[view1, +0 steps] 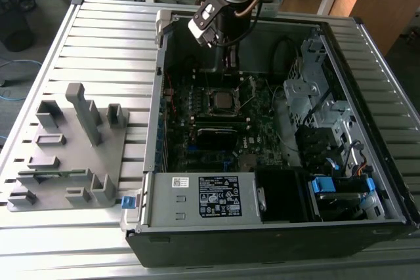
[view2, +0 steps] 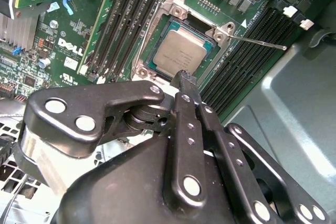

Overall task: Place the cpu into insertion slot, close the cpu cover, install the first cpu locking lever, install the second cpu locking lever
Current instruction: 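Close the cpu cover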

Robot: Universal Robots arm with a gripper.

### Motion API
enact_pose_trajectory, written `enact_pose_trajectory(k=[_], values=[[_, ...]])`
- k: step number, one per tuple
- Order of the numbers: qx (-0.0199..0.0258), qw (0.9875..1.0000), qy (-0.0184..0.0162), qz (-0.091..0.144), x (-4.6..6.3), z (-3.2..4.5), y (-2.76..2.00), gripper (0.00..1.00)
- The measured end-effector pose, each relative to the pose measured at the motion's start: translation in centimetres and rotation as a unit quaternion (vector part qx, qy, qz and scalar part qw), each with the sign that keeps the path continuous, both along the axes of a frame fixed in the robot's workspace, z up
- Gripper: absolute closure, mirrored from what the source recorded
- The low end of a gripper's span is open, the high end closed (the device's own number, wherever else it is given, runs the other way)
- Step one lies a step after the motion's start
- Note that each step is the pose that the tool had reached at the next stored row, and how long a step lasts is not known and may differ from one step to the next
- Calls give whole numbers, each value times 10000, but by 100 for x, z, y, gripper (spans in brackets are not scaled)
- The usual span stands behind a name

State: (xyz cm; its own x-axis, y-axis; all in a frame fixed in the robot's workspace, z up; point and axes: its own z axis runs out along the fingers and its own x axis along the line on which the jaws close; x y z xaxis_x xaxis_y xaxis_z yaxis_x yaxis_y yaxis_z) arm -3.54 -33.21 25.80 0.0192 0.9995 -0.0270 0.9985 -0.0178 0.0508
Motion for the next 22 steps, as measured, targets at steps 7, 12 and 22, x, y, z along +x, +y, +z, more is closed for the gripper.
enact_pose_trajectory(k=[7, 12, 22], values=[[0, 10000, 0, -1, 54, -1, 0, 90], [1, 10000, -1, 0, 131, -2, 0, 90], [1, 10000, -1, -1, 157, 10, 1, 90]])
